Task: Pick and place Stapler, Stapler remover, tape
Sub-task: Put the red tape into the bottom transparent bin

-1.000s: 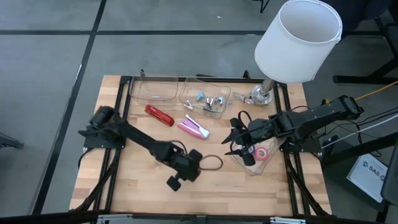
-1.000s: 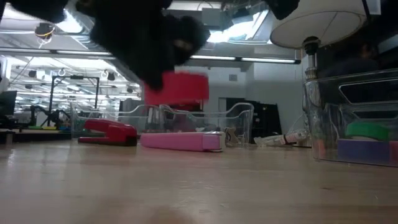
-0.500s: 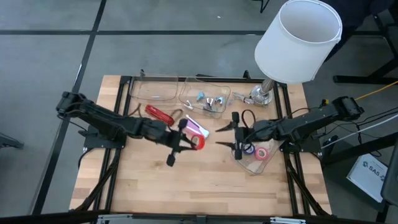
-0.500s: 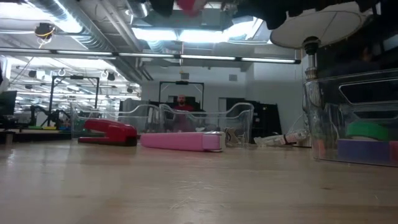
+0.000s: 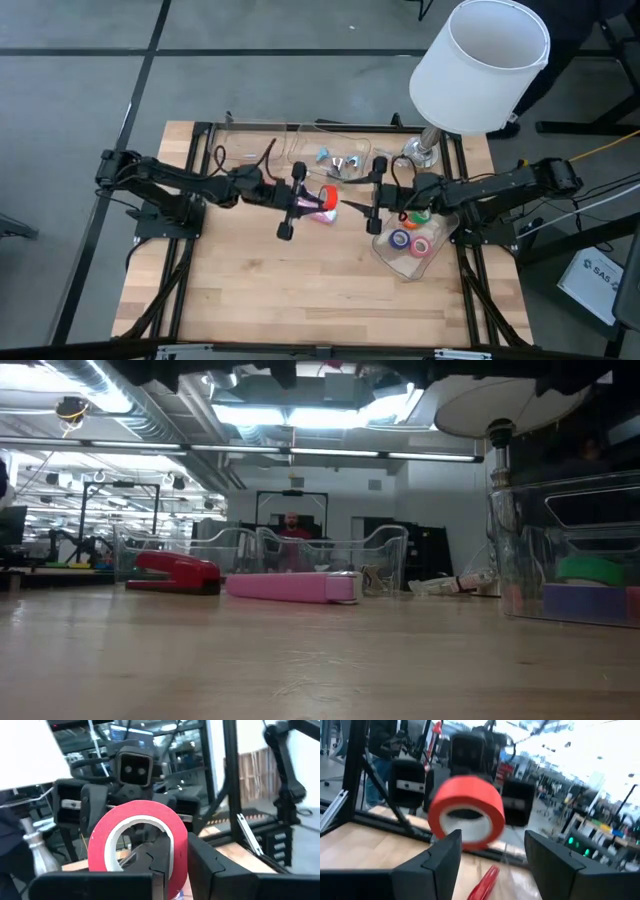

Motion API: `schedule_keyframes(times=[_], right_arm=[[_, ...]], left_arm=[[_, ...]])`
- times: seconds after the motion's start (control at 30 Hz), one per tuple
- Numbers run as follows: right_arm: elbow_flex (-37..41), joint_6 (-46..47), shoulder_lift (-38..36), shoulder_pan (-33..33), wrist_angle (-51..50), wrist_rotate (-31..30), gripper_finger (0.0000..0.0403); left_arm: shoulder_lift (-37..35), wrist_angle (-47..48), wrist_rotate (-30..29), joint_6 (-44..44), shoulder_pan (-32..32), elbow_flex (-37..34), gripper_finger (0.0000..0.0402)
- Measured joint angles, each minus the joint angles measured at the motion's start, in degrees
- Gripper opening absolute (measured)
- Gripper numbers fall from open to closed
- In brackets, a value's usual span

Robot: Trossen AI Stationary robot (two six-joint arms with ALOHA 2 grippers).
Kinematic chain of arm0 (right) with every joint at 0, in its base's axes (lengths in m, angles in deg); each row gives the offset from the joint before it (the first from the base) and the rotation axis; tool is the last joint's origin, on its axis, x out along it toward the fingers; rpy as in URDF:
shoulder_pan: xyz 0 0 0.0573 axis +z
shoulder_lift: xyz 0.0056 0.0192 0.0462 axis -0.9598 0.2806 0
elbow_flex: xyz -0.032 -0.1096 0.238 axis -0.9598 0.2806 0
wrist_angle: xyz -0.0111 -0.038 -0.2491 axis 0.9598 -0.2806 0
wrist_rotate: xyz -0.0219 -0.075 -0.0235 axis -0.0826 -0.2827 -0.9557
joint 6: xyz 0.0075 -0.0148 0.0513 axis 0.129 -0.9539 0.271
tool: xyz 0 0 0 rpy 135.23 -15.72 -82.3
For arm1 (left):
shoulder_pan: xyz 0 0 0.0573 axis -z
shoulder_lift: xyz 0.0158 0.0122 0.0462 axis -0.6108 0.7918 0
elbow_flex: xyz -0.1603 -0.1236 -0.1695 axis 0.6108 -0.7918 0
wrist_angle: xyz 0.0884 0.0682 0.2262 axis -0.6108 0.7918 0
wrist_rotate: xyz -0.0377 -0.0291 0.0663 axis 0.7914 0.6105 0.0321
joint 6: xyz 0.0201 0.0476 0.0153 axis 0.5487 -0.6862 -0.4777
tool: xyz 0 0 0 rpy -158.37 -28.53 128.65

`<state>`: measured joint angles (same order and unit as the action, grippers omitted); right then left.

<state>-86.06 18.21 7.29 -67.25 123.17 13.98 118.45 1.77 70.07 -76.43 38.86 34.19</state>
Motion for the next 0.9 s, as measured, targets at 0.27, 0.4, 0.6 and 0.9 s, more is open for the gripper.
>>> schedule_keyframes(times=[0.27, 0.4, 0.6, 0.9], right_arm=[[-0.02, -3.33, 3.05, -4.9, 10.95, 7.81, 0.0218], [-0.05, -4.69, 3.17, -7.55, 11.96, 9.83, 0.0218], [-0.09, -5.47, 3.27, -10.51, 11.39, 10.86, 0.0218], [-0.09, -5.85, 3.32, -13.77, 11.31, 11.9, 0.0177]], left_arm=[[5.38, -13.51, 3.74, 6.91, -4.6, 0.05, 0.0042], [7.31, -15.94, 7.29, 9.98, -6.96, 1.02, 0.0038], [8.13, -15.26, 11.98, 11.37, -9.95, 2.61, 0.0043], [8.16, -14.57, 16.36, 12.98, -11.98, 3.12, 0.0043]])
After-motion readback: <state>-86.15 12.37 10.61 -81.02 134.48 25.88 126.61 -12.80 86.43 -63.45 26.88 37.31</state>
